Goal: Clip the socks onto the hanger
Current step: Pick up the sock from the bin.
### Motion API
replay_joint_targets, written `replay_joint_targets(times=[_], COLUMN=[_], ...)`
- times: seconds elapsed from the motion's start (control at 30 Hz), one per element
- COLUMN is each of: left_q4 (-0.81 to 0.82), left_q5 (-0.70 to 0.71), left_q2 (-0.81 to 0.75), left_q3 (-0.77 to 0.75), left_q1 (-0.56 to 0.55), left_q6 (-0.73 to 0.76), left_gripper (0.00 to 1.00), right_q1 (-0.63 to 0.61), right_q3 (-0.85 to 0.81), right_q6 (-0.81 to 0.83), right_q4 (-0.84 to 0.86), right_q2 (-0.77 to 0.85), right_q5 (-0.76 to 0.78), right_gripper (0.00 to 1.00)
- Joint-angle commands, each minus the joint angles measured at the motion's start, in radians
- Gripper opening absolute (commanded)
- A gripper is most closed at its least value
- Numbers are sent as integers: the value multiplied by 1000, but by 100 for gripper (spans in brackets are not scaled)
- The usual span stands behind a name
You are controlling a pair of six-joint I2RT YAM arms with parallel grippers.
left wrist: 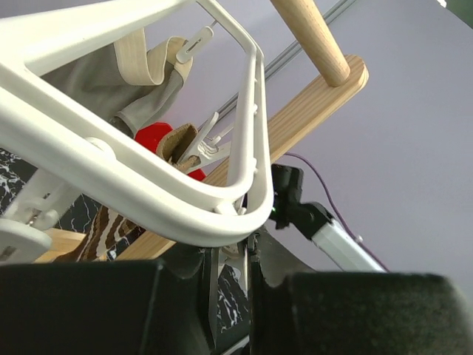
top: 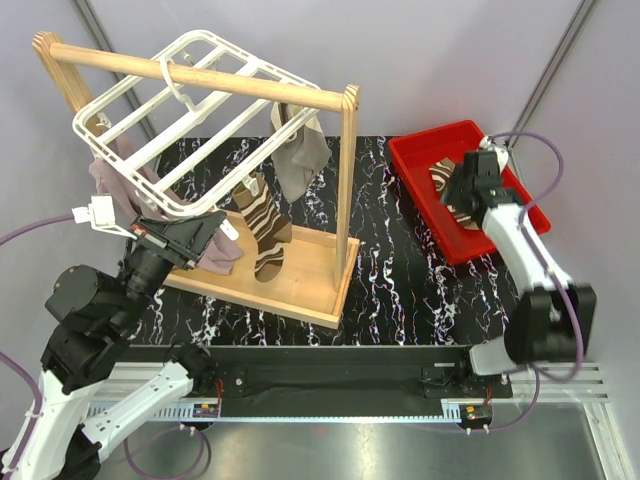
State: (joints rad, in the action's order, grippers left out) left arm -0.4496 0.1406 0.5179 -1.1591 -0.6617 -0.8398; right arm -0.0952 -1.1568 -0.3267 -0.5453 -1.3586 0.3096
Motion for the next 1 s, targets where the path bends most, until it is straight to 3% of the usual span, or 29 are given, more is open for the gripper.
replay_joint_targets(times=[0.0,0.1,0.23,0.4,0.7,0.97], left_q4=[-3,-5,-8,-6,-9,-31], left_q5=[-18,-18,-3,8,-19,-42], left_q2=[4,-7,-24,-45,-45,-44], left_q3=[36,35,32,24,26,7], left_q1=[4,4,4,4,4,2], left_q6=[47,51,64,88,96,113], left_gripper=[0,0,0,0,0,0], right_q1=[75,132,141,143,140,138], right_q3=[-153,-332,-667,-959,-1254,-1347], right_q6=[-63,-92,-71,-57,-14,32], right_q4=[197,211,134,38,-81,-116], right_q2=[-187,-409,-720,-956,-1218,-1294], right_q5=[-153,-185,-113,-46,23,51], right_gripper=[69,71,73,73,66,54])
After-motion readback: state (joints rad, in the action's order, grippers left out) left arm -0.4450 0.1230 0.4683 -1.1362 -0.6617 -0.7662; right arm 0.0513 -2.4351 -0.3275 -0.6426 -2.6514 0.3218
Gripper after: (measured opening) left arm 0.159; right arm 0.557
